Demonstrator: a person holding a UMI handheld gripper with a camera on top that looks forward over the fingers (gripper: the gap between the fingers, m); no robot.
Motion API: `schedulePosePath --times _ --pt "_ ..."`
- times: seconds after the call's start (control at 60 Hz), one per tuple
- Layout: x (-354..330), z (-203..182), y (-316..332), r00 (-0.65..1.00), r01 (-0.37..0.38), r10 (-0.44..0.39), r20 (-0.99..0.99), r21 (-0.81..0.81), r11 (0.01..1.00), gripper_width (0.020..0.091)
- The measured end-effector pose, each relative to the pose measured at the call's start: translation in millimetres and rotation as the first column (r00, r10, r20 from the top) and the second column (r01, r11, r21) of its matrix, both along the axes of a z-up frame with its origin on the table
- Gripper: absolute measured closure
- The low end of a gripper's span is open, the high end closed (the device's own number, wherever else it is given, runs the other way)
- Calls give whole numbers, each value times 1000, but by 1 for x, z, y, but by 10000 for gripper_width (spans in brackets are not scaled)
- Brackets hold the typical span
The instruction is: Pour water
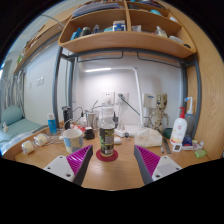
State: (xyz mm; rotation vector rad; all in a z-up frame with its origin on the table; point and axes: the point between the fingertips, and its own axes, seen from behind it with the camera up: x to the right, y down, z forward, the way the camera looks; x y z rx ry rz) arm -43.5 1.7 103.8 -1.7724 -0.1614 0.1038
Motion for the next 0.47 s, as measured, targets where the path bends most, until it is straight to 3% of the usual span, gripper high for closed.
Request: schedulePosePath --times 0.25,0.467 --pt "27 18 -36 997 82 -83 10 65 994 252" --pt "32 18 -42 996 93 -93 -10 84 992 260"
